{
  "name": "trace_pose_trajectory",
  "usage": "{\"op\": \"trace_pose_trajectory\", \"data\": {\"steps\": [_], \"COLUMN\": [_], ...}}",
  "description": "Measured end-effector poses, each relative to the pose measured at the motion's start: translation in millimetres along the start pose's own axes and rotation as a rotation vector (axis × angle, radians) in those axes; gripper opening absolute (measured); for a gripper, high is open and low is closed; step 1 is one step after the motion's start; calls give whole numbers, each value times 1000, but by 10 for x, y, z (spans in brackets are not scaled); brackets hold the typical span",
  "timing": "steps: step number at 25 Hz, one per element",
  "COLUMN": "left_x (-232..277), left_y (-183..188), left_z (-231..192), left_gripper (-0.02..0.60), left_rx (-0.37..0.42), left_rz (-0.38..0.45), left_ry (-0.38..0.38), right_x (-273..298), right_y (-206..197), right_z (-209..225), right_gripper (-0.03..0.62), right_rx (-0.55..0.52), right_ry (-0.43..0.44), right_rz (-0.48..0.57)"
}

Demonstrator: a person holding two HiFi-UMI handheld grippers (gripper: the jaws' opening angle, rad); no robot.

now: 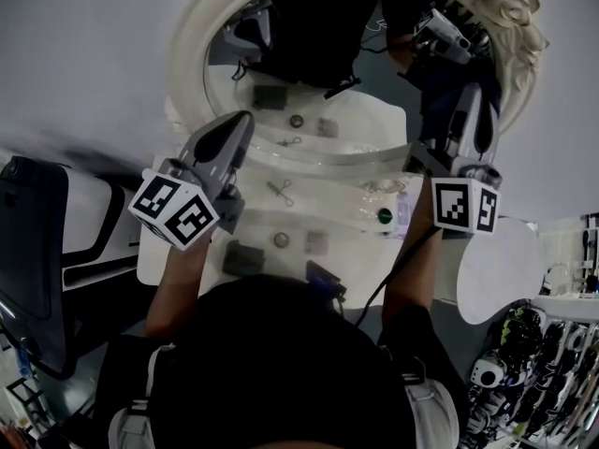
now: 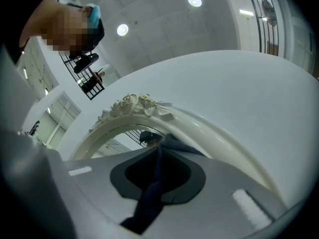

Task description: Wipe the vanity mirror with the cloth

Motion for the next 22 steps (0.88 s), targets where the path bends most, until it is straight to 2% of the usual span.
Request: {"op": "trace_pose_trajectory", "data": {"steps": [6, 15, 22], "left_x": [26, 87, 107], "left_y": [-64, -97, -136], "left_z": [-22, -60, -37], "left_gripper": [2, 2, 2], "left_rx": [-15, -37, -41], "left_rz": [-12, -15, -20], "left_ry": [3, 8, 1], "right_x": [152, 355, 403], "right_y": [93, 123, 129], "right_z": [-121, -451, -564], "right_gripper": [35, 35, 35], "right_rx": [-70, -235, -284], "right_ry": [61, 183, 258], "right_rz": [-36, -86, -131]}}
Point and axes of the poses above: the fingertips, and each gripper's own axes: x forward along the fingers, z to its right, y out of its top, the point moved 7 cm from there along -x, backward along the fingers, and after that the axes turned 7 degrees about y, right-handed, at the moved point
